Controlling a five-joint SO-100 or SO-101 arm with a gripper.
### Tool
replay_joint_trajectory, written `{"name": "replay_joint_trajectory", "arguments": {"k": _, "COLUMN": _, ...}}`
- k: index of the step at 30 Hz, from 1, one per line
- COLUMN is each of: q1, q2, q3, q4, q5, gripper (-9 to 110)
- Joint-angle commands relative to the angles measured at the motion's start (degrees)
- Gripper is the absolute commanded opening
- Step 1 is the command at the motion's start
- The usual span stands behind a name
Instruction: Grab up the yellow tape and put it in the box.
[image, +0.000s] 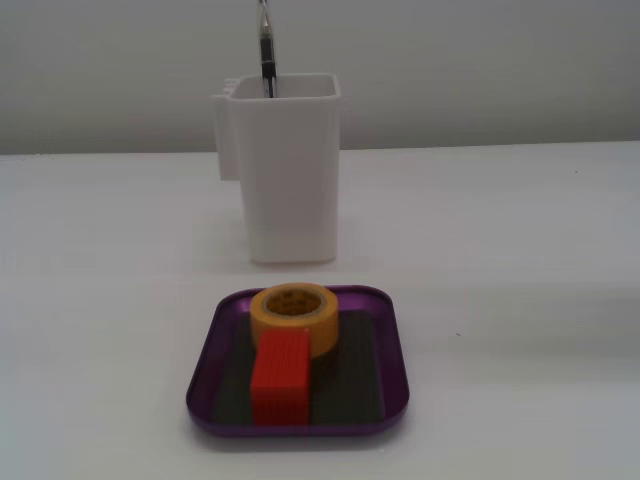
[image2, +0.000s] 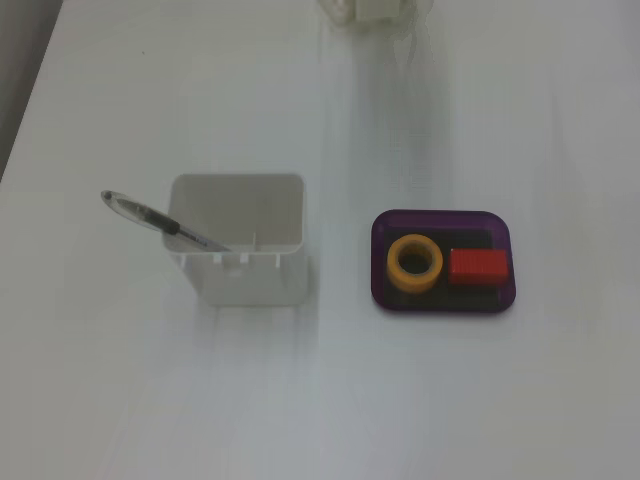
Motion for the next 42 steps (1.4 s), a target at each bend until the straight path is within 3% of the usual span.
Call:
{"name": "replay_joint_trajectory", "arguments": {"k": 1, "q1": 1.93, "q2": 11.69, "q3": 15.47, "q4": -2.99, "q5": -0.26, "gripper": 13}}
{"name": "replay_joint_trajectory", "arguments": {"k": 15, "q1": 6.06, "q2": 47.72, "q3": 74.18, "q4": -40.34, "q5": -2.11, "gripper": 13}}
{"name": "replay_joint_trajectory", "arguments": {"k": 27, "q1": 5.36, "q2": 69.87, "q3": 92.9, "q4": -32.61, "q5": -1.67, "gripper": 13}}
{"name": "replay_joint_trajectory", "arguments": {"k": 37, "q1": 5.62, "q2": 70.4, "q3": 93.78, "q4": -30.15, "q5": -1.32, "gripper": 12}}
{"name": "replay_joint_trajectory", "arguments": {"k": 42, "q1": 5.8, "q2": 70.4, "q3": 94.75, "q4": -29.09, "q5": -1.41, "gripper": -1}}
